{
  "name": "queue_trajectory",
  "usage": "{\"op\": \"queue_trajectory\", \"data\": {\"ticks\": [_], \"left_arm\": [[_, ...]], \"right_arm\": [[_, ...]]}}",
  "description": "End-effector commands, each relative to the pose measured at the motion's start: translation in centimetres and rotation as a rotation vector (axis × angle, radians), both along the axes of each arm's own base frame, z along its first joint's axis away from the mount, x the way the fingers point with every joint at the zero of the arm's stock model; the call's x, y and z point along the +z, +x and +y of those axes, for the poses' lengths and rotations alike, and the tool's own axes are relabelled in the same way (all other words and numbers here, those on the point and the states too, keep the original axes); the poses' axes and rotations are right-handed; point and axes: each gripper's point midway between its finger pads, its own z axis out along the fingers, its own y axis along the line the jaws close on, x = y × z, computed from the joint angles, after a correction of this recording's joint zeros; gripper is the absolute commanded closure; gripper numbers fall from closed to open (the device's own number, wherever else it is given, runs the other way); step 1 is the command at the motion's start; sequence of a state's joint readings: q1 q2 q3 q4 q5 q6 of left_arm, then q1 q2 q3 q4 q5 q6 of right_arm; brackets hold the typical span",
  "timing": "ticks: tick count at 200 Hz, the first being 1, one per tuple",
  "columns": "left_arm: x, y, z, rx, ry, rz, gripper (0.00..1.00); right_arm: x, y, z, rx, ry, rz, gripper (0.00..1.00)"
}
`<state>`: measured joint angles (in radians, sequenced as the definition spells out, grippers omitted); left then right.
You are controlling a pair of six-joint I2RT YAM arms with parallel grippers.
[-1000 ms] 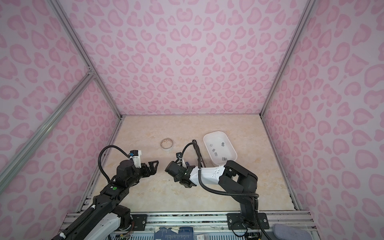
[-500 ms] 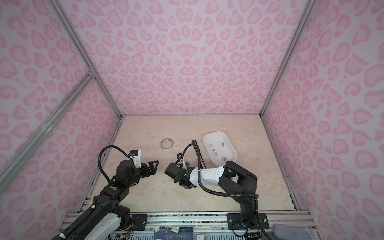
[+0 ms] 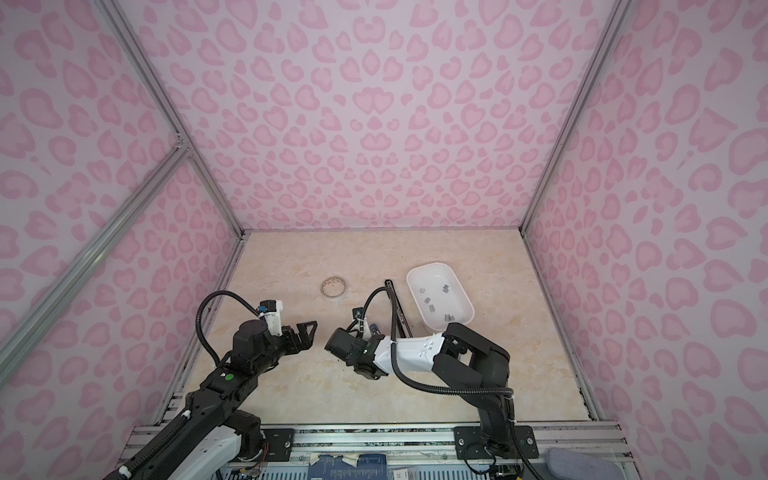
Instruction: Load the staples into the stapler
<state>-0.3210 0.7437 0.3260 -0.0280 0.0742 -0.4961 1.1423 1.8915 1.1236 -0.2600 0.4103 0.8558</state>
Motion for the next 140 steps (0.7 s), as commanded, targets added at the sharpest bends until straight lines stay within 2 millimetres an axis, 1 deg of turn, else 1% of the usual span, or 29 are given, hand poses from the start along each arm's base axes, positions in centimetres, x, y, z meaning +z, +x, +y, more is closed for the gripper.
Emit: {"op": "queue_trajectory", "data": {"ticks": [1,36,75,90,113,140], "left_arm": [[1.1,0.5,-0.2,0.001,-0.020,-0.044,0.02],[1.1,0.5,-0.2,0.001,-0.020,-0.042,0.02],[1.2,0.5,-0.2,-0.001,-0.021,-0.045,0.02],[1.1,0.4,-0.2,-0.002,-0.022,-0.045,0.02],[1.2,0.4,-0.3,-0.005,-0.023,-0.046,0.02],[1.3,0.4,-0.2,-0.001,-0.024,-0.050,0.02]], "right_arm": [[-0.8,-0.6,-0.8,0.002,-0.042,0.027,0.89],[0.2,-0.5,-0.5,0.016,-0.032,0.008,0.81],[1.4,-0.3,-0.9,0.012,-0.025,-0.020,0.74],[2.0,-0.2,-0.9,0.012,-0.017,-0.034,0.74],[2.3,-0.1,-1.1,0.010,-0.018,-0.044,0.74],[1.8,0.0,-1.3,0.006,-0.027,-0.040,0.79]]}}
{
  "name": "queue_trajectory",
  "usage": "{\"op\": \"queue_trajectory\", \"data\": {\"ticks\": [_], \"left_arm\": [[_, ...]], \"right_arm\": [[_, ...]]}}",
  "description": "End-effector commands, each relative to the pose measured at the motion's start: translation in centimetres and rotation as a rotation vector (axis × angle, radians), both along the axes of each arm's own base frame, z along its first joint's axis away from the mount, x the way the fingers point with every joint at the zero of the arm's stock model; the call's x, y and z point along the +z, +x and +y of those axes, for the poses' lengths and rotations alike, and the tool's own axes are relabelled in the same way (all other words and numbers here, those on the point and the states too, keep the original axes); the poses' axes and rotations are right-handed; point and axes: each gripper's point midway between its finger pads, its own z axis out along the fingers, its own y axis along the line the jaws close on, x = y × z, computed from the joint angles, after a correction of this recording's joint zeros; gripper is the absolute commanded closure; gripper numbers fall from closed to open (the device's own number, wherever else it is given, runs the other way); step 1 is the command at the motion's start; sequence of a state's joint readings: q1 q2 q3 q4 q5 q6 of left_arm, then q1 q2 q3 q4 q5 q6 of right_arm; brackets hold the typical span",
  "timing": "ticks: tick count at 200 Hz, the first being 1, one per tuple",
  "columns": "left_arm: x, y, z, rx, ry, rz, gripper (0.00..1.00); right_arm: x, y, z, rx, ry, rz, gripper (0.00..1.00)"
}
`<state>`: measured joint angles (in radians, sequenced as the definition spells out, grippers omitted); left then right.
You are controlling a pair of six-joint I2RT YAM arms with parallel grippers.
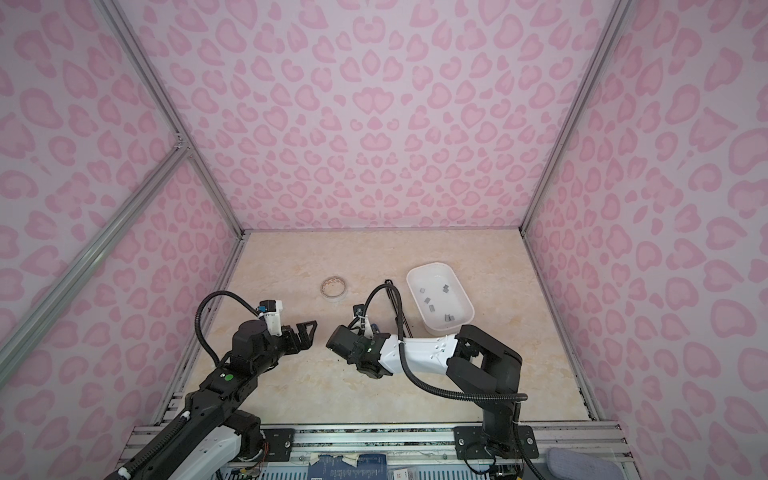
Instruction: Load the staples into the stapler
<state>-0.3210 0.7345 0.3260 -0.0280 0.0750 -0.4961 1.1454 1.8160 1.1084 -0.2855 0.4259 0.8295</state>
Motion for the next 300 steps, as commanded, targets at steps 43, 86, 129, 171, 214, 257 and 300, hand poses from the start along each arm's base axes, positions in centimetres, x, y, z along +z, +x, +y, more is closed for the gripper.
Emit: {"op": "queue_trajectory", "data": {"ticks": [43,86,129,171,214,257,300], "left_arm": [[1.0,0.4,-0.2,-0.002,-0.020,-0.039,0.02],[0.9,0.5,-0.2,-0.002,-0.020,-0.038,0.02],[0.9,0.5,-0.2,-0.003,-0.020,-0.039,0.02],[0.9,0.5,-0.2,-0.002,-0.022,-0.038,0.02],[0.8,0.5,-0.2,-0.001,-0.019,-0.032,0.02],[0.9,0.4,-0.2,-0.002,-0.022,-0.039,0.02],[0.8,0.4,-0.2,0.000,-0.019,-0.037,0.02]], "right_arm": [[-1.9,0.3,-1.3,-0.019,-0.046,0.010,0.82],[-3.2,-0.2,-1.0,-0.005,-0.043,0.042,0.84],[-3.3,-0.7,-1.0,-0.005,-0.064,0.035,0.85],[-1.4,-0.2,-1.6,-0.023,-0.083,-0.013,0.86],[0.2,-0.5,-0.7,-0.003,-0.033,-0.043,0.79],[-1.2,-0.6,0.3,0.013,-0.056,-0.007,0.75],[-2.0,-0.7,-0.1,0.003,-0.079,0.003,0.77]]}}
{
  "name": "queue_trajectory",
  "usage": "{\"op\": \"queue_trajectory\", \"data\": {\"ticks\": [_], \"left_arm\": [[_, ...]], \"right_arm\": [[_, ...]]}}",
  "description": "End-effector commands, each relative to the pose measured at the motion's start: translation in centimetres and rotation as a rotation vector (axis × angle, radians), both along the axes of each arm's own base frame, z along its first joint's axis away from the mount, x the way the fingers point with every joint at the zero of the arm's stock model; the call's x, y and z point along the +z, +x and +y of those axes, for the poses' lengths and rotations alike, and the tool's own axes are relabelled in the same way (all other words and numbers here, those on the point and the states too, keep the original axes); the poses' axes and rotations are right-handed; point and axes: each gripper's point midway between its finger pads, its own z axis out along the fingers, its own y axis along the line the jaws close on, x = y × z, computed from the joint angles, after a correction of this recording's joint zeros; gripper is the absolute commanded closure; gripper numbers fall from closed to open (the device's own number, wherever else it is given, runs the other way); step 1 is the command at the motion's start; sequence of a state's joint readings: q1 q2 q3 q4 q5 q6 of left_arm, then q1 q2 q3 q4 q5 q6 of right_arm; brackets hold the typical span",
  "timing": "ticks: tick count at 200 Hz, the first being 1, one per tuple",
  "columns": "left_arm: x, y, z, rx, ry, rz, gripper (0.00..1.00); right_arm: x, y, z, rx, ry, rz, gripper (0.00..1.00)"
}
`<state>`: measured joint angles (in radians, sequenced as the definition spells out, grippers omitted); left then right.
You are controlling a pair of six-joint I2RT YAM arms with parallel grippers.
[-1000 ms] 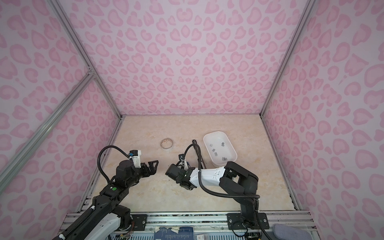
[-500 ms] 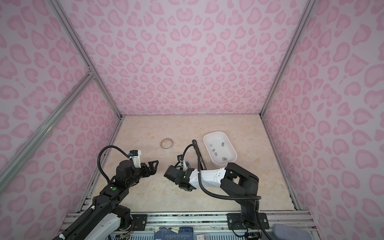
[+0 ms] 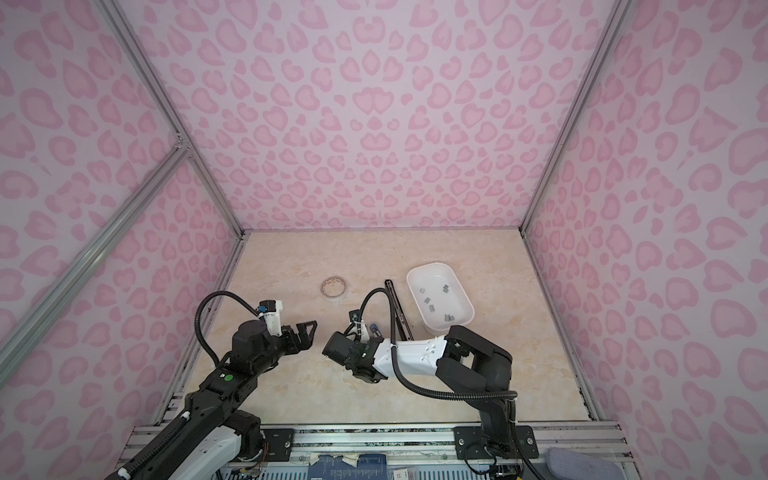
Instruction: Load the staples into the stapler
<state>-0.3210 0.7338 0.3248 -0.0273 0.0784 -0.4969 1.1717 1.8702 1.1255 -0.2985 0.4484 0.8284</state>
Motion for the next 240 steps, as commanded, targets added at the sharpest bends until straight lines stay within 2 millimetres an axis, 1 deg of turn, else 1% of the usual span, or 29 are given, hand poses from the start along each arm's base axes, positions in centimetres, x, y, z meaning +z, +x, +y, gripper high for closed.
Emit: {"op": "queue_trajectory", "data": {"ticks": [1,104,129,143,194,240], "left_arm": [[0.84,0.46,-0.12,0.003,-0.017,-0.038,0.02],[0.85,0.51,-0.16,0.002,-0.018,-0.037,0.02],[0.85,0.52,-0.14,0.003,-0.017,-0.037,0.02],[0.88,0.54,-0.12,0.003,-0.016,-0.038,0.02],[0.85,0.52,-0.14,0.003,-0.015,-0.037,0.02],[0.75,0.49,-0.11,0.004,-0.015,-0.035,0.02]], "right_arm": [[-0.42,-0.05,-0.50,-0.014,-0.025,0.001,0.77],[-1.34,-0.17,-0.21,-0.004,-0.047,0.020,0.79],[-1.32,-0.18,-0.35,-0.008,-0.054,0.020,0.87],[-1.29,-0.19,-0.44,-0.009,-0.060,0.020,0.90],[-1.12,-0.35,-0.51,-0.009,-0.084,0.013,0.97],[-1.03,-0.37,-0.18,-0.003,-0.099,0.006,1.00]]}}
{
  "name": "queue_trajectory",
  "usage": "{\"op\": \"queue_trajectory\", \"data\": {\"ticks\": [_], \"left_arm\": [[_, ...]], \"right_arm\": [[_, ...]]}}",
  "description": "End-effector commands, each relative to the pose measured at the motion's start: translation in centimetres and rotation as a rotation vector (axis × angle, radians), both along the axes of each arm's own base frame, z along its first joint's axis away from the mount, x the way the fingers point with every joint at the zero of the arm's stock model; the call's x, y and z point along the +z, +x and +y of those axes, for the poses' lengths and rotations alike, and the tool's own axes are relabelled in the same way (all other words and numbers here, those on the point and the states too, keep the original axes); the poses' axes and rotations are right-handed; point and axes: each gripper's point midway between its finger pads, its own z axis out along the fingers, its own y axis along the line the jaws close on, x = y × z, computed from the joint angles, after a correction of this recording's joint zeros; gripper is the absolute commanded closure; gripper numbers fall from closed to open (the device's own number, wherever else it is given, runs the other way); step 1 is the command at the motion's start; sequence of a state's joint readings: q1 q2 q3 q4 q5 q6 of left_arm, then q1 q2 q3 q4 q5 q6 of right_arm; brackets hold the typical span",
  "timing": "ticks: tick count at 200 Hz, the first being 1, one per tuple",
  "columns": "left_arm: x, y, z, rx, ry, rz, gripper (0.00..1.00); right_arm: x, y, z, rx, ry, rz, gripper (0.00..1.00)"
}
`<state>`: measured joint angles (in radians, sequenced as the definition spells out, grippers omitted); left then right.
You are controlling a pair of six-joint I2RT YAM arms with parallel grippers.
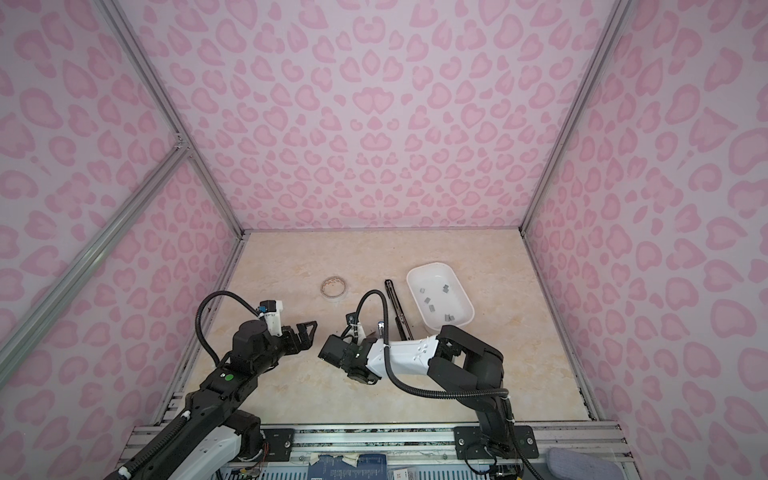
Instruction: Load the staples into the stapler
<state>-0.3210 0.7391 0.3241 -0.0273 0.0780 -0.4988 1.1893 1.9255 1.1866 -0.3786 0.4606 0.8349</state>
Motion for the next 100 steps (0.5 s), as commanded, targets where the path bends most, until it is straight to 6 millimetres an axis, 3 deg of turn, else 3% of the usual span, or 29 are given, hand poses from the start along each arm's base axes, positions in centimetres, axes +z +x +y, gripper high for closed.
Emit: {"op": "queue_trajectory", "data": {"ticks": [1,72,100], "left_arm": [[0.93,0.49,-0.13,0.002,-0.015,-0.041,0.02],[0.95,0.52,-0.26,-0.004,-0.021,-0.041,0.02],[0.89,0.50,-0.46,-0.013,-0.024,-0.037,0.02]], "right_arm": [[-0.10,0.12,-0.45,-0.010,-0.030,-0.014,1.00],[0.55,0.22,-0.81,-0.018,-0.012,-0.040,1.00],[0.64,0.28,-0.59,-0.011,0.032,-0.043,0.90]]}}
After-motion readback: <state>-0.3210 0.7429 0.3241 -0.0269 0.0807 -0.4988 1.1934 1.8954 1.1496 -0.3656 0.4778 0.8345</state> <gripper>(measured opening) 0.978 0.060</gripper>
